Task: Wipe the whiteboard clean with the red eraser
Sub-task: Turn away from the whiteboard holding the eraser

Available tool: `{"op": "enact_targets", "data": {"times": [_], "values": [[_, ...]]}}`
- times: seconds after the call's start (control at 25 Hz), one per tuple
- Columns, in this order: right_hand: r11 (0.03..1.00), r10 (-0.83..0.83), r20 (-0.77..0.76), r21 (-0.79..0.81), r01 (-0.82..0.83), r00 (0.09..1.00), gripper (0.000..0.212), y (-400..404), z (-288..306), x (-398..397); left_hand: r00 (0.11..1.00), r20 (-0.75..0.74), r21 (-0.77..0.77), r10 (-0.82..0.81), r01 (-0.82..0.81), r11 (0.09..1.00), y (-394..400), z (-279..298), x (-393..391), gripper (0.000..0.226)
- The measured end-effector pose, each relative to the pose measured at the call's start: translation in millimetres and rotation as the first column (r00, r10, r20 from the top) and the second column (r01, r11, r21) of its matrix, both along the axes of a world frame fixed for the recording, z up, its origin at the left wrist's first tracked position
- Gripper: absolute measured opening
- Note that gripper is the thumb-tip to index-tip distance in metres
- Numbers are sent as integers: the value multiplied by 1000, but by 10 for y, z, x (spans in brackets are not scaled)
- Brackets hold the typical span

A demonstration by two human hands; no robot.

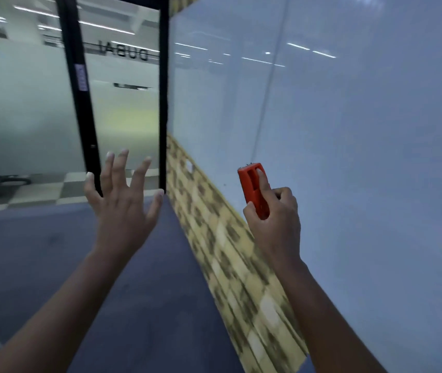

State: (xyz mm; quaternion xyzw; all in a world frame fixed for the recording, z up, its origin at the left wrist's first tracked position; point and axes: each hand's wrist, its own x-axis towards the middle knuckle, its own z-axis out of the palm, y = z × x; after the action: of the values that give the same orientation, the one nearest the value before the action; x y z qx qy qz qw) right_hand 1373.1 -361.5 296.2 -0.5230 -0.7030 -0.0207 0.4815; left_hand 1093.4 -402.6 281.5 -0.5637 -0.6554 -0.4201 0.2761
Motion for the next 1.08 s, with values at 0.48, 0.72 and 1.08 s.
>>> {"op": "enact_targets", "data": {"times": [0.48, 0.72, 1.08], "values": [[946, 323, 45, 2, -323, 945, 85, 2156, -313, -2024, 937, -61, -89, 344, -348, 933, 1263, -271, -1872, 65], [902, 432, 2, -26, -432, 902, 98, 3175, -72, -2862, 891, -78, -37, 448, -451, 892, 2022, -100, -2415, 69], [767, 637, -13, -91, -635, 771, 96, 3674, -315, -4840, 723, -75, -131, 686, -690, 712, 1971, -507, -4009, 65]]}}
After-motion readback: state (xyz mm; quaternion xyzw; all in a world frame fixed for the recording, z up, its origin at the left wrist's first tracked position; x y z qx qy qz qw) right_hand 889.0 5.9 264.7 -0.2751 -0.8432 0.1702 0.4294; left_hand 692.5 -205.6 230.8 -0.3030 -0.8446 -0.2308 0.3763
